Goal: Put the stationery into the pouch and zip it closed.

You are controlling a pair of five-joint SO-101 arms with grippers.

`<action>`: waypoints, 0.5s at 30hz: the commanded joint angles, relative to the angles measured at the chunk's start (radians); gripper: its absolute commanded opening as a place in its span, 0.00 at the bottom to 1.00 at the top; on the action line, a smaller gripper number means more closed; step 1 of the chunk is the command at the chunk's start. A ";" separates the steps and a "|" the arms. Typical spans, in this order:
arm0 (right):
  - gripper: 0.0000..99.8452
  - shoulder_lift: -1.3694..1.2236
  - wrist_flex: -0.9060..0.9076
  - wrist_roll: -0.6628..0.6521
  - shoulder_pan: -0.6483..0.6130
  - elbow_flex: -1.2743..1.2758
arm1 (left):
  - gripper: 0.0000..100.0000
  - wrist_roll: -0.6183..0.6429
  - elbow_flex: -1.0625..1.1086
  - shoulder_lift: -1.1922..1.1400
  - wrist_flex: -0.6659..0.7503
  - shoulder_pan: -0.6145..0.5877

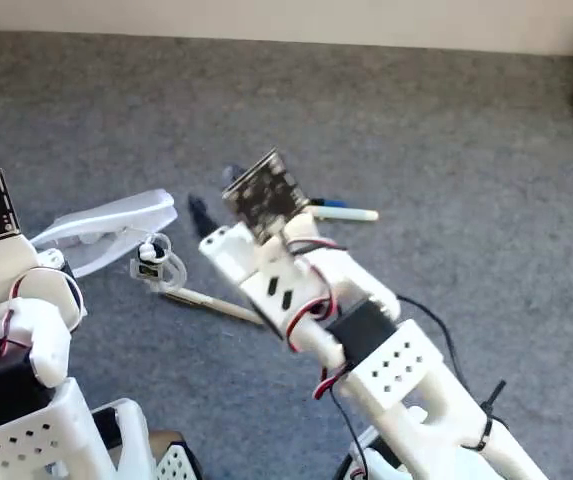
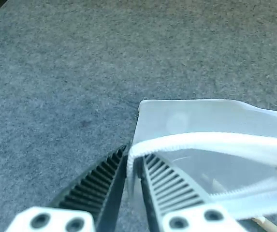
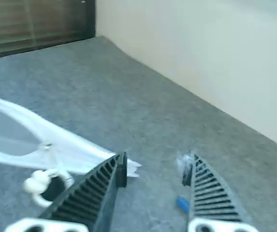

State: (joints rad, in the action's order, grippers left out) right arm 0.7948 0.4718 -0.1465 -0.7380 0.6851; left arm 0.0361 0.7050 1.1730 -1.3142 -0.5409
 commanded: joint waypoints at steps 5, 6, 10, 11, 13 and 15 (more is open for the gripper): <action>0.18 0.010 0.013 -0.008 0.130 -0.094 | 0.01 0.009 -0.008 -0.001 0.029 0.015; 0.18 -0.019 0.013 -0.008 0.145 -0.097 | 0.01 0.009 -0.008 -0.001 0.029 0.015; 0.18 -0.193 0.001 -0.008 0.202 -0.125 | 0.01 0.011 -0.008 -0.001 0.029 0.015; 0.18 -0.243 -0.007 -0.008 0.211 -0.148 | 0.01 0.011 -0.008 -0.001 0.029 0.015; 0.18 -0.344 -0.007 -0.008 0.234 -0.197 | 0.01 0.011 -0.008 -0.001 0.029 0.015; 0.18 -0.440 -0.005 -0.008 0.248 -0.249 | 0.01 0.011 -0.008 -0.001 0.029 0.015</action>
State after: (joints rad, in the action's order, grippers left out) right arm 0.4557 0.4795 -0.1465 -0.5201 0.5547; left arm 0.0361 0.7050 1.1730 -1.3142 -0.5409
